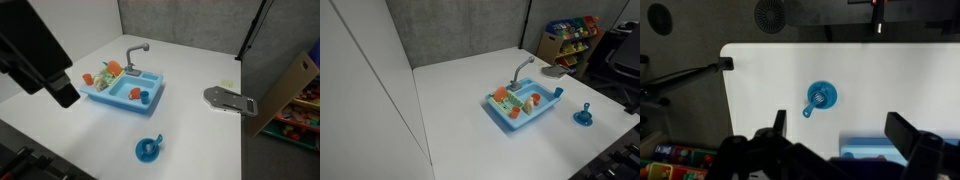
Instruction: Pick up the detergent and put it on the table
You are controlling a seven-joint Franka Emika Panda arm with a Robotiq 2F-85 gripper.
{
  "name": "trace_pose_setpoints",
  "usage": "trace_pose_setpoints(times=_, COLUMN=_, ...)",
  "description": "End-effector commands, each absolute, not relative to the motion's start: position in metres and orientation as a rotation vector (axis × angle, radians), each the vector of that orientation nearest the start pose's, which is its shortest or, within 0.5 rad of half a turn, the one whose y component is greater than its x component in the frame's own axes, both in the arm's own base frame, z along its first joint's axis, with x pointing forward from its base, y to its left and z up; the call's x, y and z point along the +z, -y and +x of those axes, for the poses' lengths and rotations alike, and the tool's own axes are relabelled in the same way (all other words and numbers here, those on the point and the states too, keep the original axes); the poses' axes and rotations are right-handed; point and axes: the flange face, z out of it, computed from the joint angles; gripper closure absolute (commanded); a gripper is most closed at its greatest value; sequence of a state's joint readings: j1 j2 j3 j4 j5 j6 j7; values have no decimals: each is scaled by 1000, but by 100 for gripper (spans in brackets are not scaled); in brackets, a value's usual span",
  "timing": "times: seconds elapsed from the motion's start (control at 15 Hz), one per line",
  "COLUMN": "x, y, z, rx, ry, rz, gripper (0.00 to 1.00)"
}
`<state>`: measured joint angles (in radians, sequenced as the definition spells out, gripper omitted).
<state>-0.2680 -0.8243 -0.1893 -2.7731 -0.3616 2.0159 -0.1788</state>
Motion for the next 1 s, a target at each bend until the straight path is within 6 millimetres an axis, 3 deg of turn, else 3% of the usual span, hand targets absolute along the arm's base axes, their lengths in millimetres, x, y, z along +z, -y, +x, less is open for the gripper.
trace_pose_setpoints(times=0.0, x=446, y=148, z=281, rx=16, ry=-108, rz=-3345, gripper=0)
trace_pose_setpoints(times=0.47, x=461, y=122, z=305, rx=59, ry=-4, rz=-3341, gripper=0)
trace_pose_setpoints(times=0.93, x=478, y=85, z=344, rx=64, ry=79, rz=-3286, gripper=0)
